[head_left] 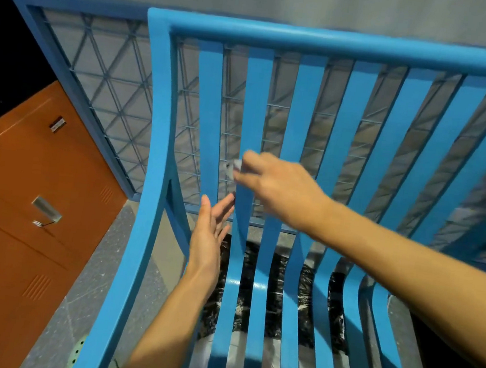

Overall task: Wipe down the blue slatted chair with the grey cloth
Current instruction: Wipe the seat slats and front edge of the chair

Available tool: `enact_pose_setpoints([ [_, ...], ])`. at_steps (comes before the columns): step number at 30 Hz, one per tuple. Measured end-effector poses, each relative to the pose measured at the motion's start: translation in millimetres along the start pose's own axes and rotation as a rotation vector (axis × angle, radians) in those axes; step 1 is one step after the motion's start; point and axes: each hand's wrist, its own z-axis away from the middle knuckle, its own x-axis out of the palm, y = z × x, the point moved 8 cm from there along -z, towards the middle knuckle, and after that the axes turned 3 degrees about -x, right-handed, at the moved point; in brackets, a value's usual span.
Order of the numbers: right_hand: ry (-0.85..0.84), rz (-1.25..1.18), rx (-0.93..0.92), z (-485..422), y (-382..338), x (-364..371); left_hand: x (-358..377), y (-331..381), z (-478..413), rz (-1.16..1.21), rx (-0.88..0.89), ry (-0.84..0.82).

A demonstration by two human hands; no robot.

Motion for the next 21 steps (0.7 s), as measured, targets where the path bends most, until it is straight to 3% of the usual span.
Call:
enact_pose_setpoints([
  [4, -0.18, -0.02, -0.008, 28, -27, 60, -10, -15, 5, 0.104, -0.039, 0.026],
  [12, -0.401, 0.096, -0.123, 61, -65, 133, -34, -77, 44, 0.048, -0.151, 0.12],
  [15, -0.495, 0.022, -0.123, 75, -82, 160, -41, -95, 58, -0.004, -0.189, 0.154],
  [21, -0.456, -0.398, 0.288, 94, -100, 173, -64, -124, 79, -0.157, -0.251, 0.179],
])
